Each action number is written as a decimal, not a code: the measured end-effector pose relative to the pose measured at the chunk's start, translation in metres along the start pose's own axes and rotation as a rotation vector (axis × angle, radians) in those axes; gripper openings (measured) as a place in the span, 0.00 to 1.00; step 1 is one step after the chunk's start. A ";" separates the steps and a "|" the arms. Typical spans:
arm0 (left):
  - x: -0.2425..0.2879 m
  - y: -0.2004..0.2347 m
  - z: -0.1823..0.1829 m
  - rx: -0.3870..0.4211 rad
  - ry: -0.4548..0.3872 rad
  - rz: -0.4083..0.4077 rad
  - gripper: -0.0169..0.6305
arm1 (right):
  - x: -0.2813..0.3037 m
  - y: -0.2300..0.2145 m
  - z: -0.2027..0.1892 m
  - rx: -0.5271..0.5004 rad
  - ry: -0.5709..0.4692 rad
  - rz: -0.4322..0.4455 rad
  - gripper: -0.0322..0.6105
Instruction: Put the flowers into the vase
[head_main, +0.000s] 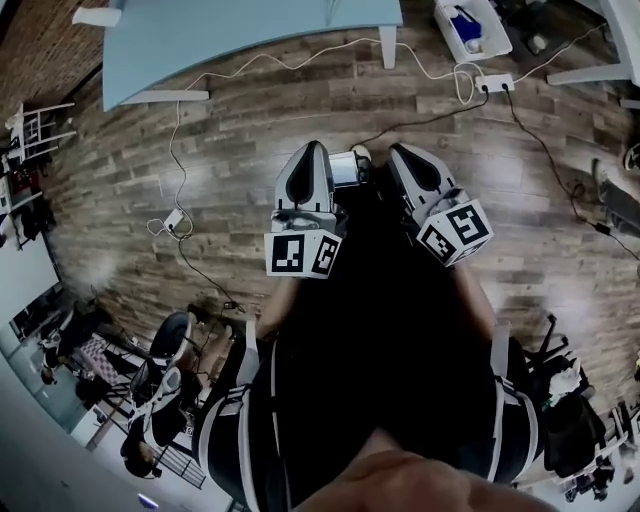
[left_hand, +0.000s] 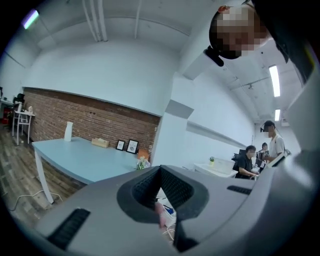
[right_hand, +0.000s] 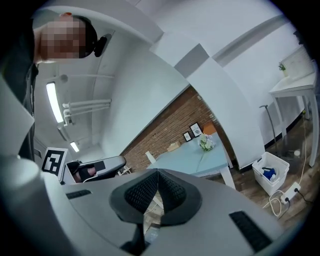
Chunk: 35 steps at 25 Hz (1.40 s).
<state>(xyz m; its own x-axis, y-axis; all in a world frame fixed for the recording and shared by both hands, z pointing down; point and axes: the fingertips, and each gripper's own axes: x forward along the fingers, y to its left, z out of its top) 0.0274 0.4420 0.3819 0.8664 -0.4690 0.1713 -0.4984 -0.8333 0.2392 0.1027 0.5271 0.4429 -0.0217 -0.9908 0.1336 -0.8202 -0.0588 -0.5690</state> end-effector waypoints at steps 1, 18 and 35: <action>0.002 0.006 0.001 -0.001 -0.002 0.018 0.10 | 0.003 -0.001 -0.002 0.003 0.011 0.001 0.08; 0.096 0.088 0.048 -0.089 -0.073 -0.136 0.10 | 0.137 -0.021 0.044 -0.052 0.026 -0.075 0.08; 0.157 0.160 0.040 -0.144 0.009 -0.076 0.10 | 0.187 -0.047 0.054 -0.006 0.075 -0.236 0.08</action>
<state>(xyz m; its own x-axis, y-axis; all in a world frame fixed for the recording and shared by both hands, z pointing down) 0.0851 0.2234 0.4089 0.9017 -0.4034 0.1556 -0.4314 -0.8154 0.3861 0.1682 0.3375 0.4505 0.1288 -0.9378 0.3224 -0.8110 -0.2867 -0.5099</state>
